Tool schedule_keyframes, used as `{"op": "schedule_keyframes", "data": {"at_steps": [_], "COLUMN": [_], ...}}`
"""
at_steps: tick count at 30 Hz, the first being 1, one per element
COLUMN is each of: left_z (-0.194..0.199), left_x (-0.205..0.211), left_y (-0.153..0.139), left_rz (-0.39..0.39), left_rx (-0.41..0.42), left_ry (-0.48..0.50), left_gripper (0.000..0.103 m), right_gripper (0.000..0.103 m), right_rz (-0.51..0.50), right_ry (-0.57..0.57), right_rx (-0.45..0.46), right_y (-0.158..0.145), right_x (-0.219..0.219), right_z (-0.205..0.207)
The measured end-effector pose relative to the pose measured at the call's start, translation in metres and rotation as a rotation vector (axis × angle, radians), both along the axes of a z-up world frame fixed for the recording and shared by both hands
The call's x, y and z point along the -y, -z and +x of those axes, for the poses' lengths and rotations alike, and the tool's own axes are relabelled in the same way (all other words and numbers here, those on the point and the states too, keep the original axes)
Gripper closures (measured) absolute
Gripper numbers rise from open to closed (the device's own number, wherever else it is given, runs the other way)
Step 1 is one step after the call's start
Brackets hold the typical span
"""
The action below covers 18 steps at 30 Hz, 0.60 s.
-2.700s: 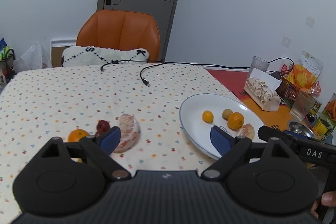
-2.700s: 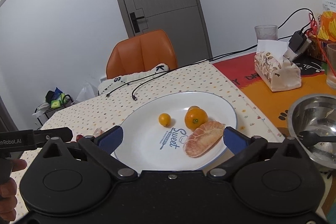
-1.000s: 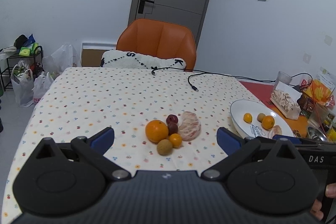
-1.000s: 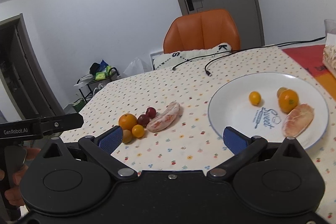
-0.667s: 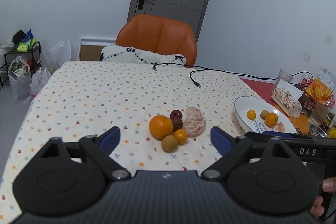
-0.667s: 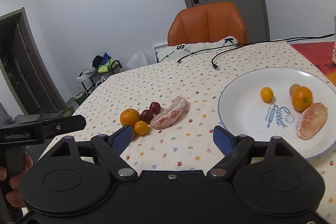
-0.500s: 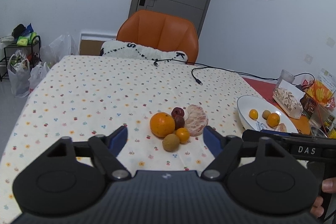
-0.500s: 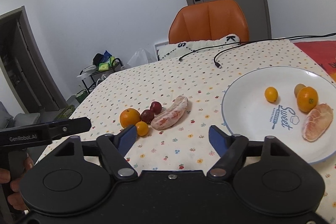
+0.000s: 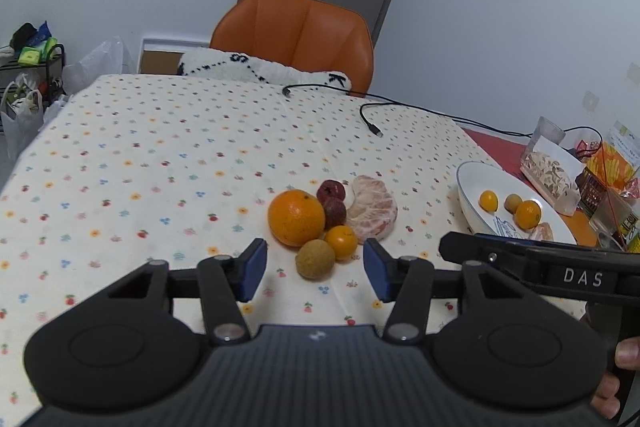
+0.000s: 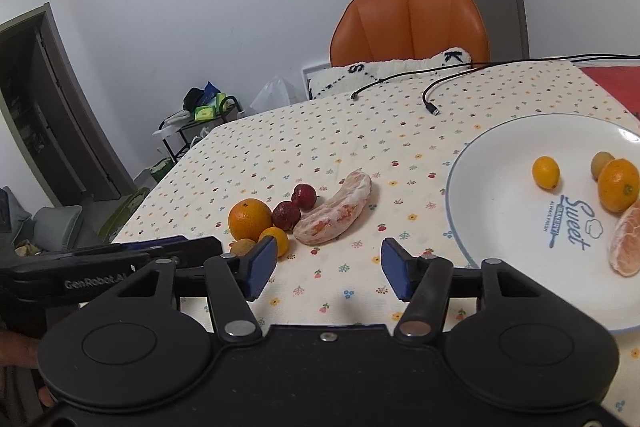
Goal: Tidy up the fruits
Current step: 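Grasp a brown kiwi with the left gripper while the right gripper grasps a red plum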
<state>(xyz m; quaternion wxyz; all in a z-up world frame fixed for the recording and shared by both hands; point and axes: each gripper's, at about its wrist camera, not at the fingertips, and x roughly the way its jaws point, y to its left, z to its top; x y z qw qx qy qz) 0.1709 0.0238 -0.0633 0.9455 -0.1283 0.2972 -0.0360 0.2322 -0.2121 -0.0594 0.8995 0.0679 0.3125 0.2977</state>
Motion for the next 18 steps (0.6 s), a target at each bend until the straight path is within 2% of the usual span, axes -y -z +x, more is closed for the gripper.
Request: {"op": "schedule_keyframes", "data": {"at_steps": [8, 10, 12, 18], "left_z": [0.018, 0.021, 0.022, 0.020], "left_x": [0.003, 0.002, 0.001, -0.004], "left_y": [0.015, 0.018, 0.020, 0.019], "left_rz": [-0.018, -0.022, -0.028, -0.039], "left_rx": [-0.034, -0.041, -0.048, -0.038], "left_ry": [0.003, 0.004, 0.005, 0.000], "left_gripper": [0.064, 0.069, 0.079, 0.079], "right_gripper": [0.050, 0.050, 0.050, 0.054], "right_rz": [0.000, -0.001, 0.002, 0.013], "right_ry": [-0.023, -0.026, -0.024, -0.031], "right_rx": [-0.018, -0.023, -0.028, -0.028], "right_y": [0.003, 0.005, 0.006, 0.004], "right_x": [-0.007, -0.009, -0.011, -0.019], "right_z": [0.008, 0.010, 0.013, 0.021]}}
